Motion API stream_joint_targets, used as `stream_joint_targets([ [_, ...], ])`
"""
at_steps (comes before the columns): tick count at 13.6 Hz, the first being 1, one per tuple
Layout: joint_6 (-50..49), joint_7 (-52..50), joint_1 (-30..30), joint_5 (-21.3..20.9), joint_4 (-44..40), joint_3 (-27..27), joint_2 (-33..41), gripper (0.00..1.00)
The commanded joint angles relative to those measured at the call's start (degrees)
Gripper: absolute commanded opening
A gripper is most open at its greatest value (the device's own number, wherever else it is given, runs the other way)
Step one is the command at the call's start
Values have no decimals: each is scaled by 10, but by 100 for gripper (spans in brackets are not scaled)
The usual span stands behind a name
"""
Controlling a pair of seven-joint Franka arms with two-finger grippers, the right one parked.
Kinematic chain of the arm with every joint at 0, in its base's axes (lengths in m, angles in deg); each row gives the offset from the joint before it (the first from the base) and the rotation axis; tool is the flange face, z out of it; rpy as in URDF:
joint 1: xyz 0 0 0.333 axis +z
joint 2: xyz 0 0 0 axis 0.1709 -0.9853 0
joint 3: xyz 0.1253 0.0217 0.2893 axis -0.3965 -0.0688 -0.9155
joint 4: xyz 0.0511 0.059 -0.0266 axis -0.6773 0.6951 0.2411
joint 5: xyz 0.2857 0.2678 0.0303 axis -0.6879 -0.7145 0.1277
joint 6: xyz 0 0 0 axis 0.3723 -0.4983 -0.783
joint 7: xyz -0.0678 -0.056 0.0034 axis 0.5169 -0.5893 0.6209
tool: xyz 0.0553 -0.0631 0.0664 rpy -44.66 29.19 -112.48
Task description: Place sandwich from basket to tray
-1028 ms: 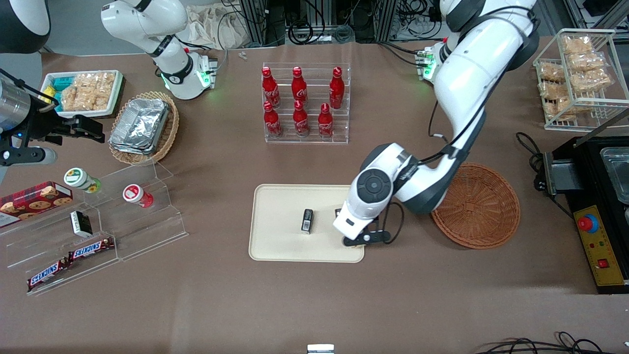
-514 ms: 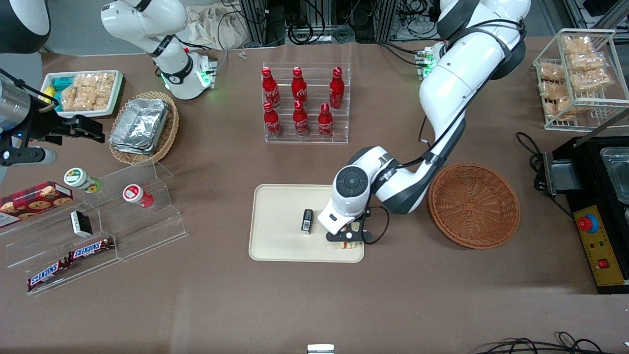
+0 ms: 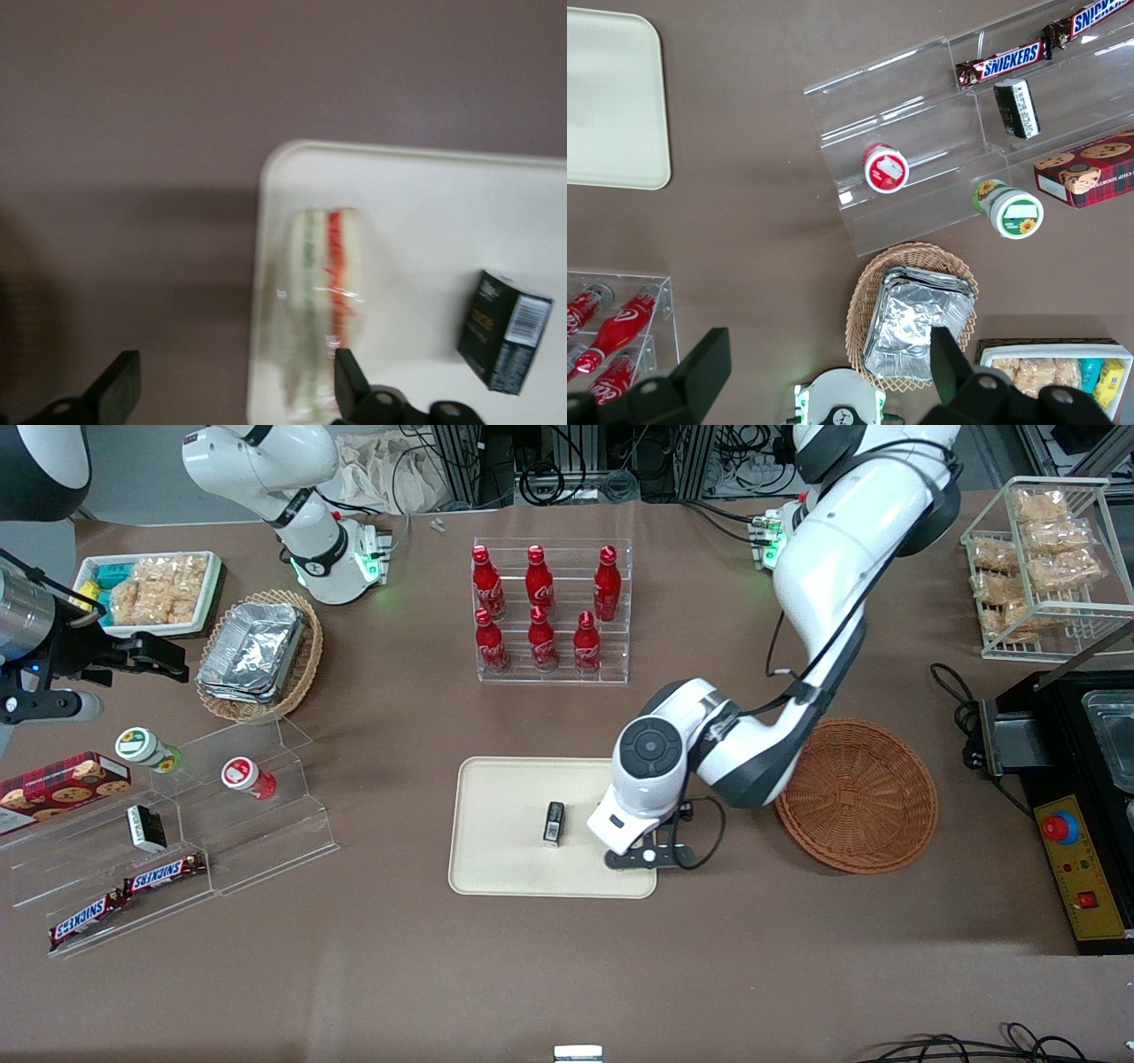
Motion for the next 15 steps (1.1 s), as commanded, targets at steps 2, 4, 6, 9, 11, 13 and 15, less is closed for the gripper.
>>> stream_joint_targets([
  [2,-42,11,69,51,47,3,111,100],
  [4,-32,15,113,71,94,3,165,100],
  [6,-31,59,135,79,136,-1,216,100],
  [9,-30,153,155,134,200,-49,289,100],
  [11,-32,242,151,207,244,-108,347,100],
  [13,-29,322,141,245,301,-169,405,100],
  [15,-21,360,136,264,342,-209,439,100],
])
